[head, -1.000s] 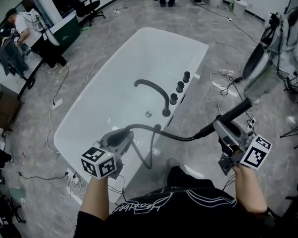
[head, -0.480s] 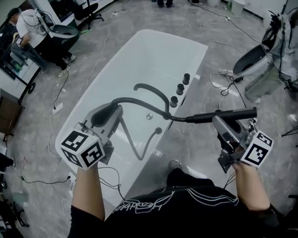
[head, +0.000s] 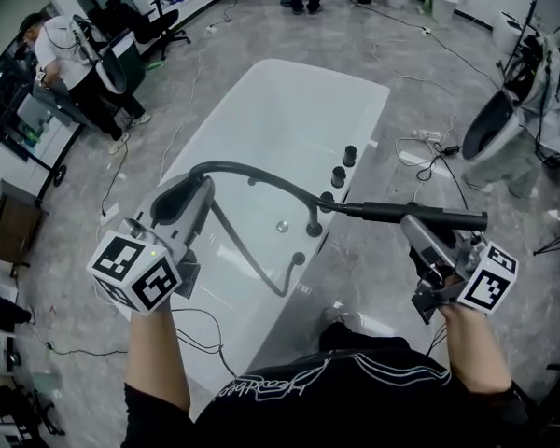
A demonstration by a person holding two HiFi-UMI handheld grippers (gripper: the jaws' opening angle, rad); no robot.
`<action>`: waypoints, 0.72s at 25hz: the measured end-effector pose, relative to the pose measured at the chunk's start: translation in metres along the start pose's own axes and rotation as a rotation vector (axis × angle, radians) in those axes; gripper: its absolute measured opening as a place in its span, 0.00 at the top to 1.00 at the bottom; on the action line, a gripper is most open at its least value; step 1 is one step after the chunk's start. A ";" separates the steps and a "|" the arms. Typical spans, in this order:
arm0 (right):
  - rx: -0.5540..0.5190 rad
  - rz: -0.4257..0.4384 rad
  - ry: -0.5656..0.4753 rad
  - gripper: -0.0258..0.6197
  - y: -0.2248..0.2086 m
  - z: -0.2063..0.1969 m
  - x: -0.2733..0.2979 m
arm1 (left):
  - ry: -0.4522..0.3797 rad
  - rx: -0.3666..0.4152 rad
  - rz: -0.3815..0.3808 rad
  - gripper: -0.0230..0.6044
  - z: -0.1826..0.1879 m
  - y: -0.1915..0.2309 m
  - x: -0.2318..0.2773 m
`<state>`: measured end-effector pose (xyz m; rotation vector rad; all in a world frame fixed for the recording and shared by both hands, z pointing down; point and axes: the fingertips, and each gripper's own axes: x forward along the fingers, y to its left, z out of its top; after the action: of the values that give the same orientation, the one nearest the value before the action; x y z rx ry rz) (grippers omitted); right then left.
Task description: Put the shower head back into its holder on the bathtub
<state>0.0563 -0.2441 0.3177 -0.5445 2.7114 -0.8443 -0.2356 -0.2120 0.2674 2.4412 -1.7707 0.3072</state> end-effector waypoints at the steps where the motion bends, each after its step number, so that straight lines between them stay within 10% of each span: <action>1: -0.002 0.002 -0.002 0.75 -0.001 0.002 0.003 | -0.007 0.005 0.001 0.86 0.005 0.003 0.003; 18: -0.023 0.000 0.012 0.75 -0.040 0.015 0.035 | 0.013 0.011 0.026 0.86 -0.006 0.033 0.048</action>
<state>0.0411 -0.2968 0.3245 -0.5466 2.7352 -0.8201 -0.2533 -0.2655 0.2837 2.4195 -1.8011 0.3358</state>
